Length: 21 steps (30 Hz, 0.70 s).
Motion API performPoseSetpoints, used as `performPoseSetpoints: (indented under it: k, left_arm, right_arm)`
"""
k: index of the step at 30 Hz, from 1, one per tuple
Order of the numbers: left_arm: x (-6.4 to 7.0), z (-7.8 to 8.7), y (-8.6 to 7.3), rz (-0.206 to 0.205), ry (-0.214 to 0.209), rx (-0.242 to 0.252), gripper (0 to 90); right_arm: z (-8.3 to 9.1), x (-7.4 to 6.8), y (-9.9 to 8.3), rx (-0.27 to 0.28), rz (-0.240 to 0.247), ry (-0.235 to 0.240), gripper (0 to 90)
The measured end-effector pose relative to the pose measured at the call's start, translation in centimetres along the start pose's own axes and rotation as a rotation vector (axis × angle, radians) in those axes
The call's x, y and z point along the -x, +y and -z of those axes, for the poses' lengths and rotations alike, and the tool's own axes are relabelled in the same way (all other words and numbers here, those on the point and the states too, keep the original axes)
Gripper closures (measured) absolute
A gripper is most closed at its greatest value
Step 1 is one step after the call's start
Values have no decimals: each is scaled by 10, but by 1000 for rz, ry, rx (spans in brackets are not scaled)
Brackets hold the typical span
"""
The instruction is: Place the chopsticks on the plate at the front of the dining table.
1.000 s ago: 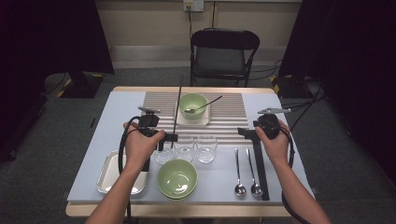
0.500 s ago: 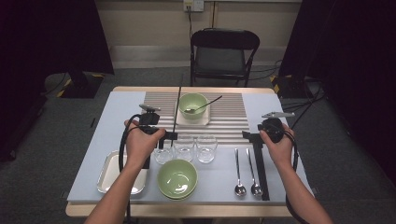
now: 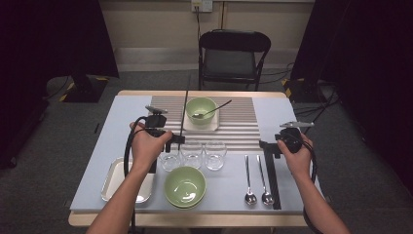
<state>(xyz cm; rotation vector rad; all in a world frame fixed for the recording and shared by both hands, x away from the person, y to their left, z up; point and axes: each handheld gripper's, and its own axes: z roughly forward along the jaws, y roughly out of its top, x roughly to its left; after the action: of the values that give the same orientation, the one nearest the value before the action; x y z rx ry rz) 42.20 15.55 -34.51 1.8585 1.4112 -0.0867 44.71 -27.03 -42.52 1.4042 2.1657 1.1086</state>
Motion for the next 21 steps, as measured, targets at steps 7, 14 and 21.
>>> performPoseSetpoints:
  k: [7, 14, 21]
  left_arm:
    - [-1, -1, 0, 2, 11, -10, 872]
    - [-3, -2, 2, 0, 18, -11, 872]
    - [-4, -2, 3, 16, 13, -9, 872]
  right_arm:
    - [-1, 3, -6, -7, -2, -4, 187]
    - [0, 9, -12, -6, -12, -17, 187]
    - [1, 15, -19, -15, -26, -32, 188]
